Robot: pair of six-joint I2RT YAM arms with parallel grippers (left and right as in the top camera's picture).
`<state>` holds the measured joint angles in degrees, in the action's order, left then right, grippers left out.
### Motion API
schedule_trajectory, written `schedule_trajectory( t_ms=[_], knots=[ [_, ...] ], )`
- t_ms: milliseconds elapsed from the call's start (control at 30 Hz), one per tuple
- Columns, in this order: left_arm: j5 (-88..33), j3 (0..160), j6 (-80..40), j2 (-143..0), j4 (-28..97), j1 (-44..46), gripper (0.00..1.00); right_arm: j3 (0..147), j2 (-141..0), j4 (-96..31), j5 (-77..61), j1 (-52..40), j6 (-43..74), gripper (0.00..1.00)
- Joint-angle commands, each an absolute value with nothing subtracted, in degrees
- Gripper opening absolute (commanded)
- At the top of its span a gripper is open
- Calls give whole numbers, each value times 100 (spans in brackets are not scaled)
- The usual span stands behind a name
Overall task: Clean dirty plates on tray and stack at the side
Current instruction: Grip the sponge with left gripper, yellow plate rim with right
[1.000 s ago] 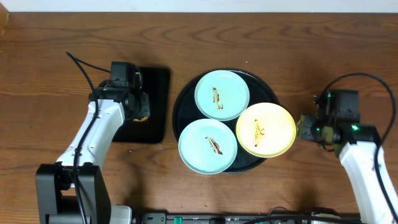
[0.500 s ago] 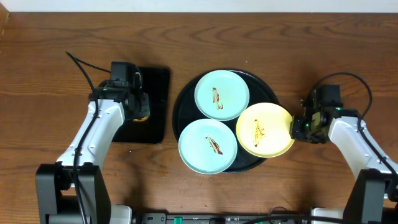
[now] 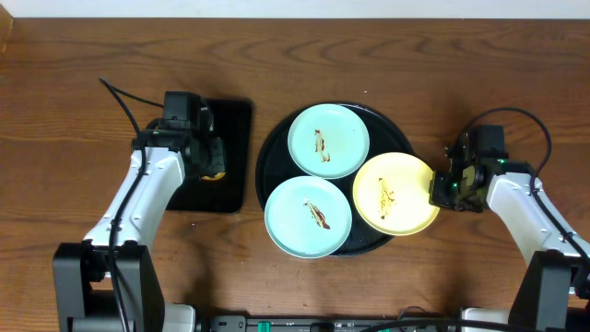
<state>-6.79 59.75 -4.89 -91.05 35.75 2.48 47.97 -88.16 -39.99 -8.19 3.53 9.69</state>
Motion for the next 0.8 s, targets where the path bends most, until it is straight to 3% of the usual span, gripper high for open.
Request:
schedule_trajectory(
  t_ms=[0,767],
  knots=[
    [-856,6025,-523,-9059,3577,261,7,4864,-8829,-4005,-821,373,937,1],
    [-934,6034,-517,-8967,3509,261,7,4866,-8796,-3940,-1297,370,939,1]
  ],
)
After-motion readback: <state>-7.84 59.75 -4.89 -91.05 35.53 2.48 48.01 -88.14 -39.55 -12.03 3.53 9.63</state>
